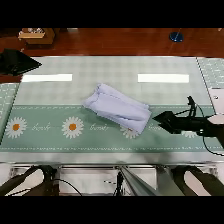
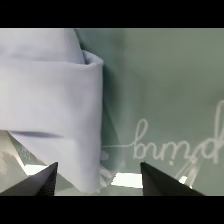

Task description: Fold the shirts.

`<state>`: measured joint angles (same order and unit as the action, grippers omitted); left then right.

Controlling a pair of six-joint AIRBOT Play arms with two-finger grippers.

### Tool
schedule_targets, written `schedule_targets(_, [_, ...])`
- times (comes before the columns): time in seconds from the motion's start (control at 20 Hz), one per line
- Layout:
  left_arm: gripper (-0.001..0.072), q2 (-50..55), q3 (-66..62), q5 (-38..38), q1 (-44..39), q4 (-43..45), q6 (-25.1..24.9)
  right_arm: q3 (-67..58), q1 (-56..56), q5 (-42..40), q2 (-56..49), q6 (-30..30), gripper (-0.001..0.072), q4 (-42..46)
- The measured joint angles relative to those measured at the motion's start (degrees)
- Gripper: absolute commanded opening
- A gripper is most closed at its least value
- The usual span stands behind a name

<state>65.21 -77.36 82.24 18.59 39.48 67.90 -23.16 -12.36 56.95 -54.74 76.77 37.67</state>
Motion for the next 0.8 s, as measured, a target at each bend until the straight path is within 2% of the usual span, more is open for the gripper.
schedule_targets(0.15, [0.0338,0.00,0.00,0.00,0.00,0.15,0.26,2.29,9.05,-9.44,-3.76,-0.50,0.0564,-8.20])
schedule_targets(0.2, [0.0338,0.00,0.00,-0.02,0.00,0.20,0.26,2.64,12.26,-12.39,-5.68,-0.72,0.0432,-11.02])
schedule_targets(0.25, [0.0338,0.00,0.00,-0.02,-0.02,0.20,0.26,2.91,14.99,-14.86,-7.58,-1.07,0.0248,-13.79])
schedule_targets(0.3, [0.0338,0.00,0.00,0.00,-0.02,0.20,0.26,3.06,17.29,-17.00,-9.35,-1.81,0.0016,-16.57])
schedule_targets(0.45, [0.0338,0.00,0.00,0.26,0.00,0.22,0.44,3.02,20.70,-20.98,-12.41,-7.26,0.0020,-25.90])
schedule_targets(0.65, [0.0338,0.00,0.00,0.44,0.00,0.24,0.42,-1.64,16.26,-16.81,-8.20,-16.00,0.0020,-32.06])
schedule_targets(0.8, [0.0338,0.00,0.00,0.48,0.00,0.26,0.39,-8.57,7.23,-12.83,-1.16,-15.02,0.0020,-30.32])
